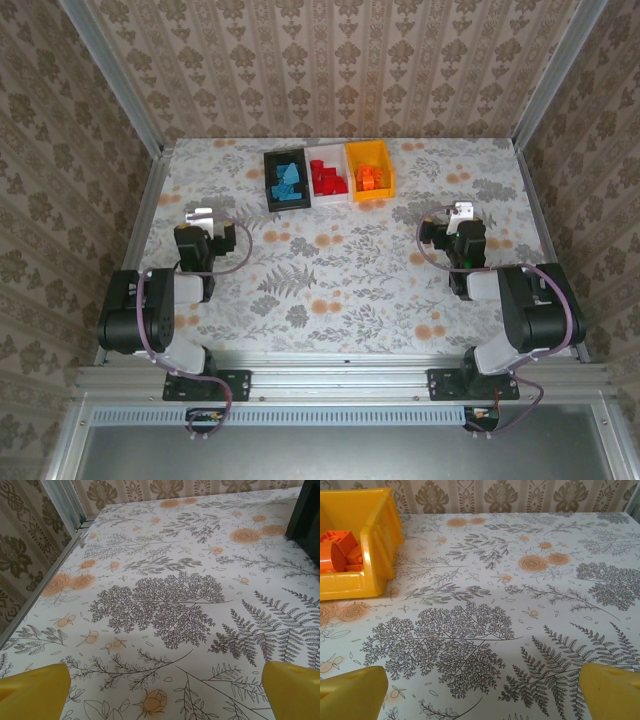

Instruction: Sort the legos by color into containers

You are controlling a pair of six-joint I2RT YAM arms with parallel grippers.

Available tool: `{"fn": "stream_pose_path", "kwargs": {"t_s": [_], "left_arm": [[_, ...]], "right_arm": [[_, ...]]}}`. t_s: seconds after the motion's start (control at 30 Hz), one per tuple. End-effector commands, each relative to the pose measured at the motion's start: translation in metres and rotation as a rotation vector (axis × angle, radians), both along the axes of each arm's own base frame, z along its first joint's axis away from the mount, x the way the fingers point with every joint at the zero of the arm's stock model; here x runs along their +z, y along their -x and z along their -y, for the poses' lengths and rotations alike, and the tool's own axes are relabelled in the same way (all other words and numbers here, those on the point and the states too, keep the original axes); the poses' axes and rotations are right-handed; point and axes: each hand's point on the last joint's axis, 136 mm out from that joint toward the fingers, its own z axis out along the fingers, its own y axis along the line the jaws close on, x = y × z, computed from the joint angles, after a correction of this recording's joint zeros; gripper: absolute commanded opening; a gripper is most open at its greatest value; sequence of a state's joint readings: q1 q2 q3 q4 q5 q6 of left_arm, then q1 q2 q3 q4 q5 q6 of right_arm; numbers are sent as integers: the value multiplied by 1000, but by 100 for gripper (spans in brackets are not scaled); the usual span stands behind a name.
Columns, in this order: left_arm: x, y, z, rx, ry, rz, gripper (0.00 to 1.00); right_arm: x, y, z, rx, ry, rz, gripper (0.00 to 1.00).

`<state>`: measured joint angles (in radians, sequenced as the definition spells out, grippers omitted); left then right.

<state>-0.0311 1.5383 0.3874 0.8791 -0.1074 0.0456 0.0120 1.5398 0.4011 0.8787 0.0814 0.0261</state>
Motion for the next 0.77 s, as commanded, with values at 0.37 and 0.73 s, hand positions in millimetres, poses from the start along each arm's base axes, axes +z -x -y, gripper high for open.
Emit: {"fn": "stream_pose_path", "kwargs": {"t_s": [0.37, 0.73], "left_arm": [[2, -2, 1, -4, 9, 2, 100], [2, -2, 2, -7, 9, 3, 100]], "right_arm": [[0, 1, -2, -4, -7, -5, 100], [2, 0, -2, -1, -7, 0, 100]]}}
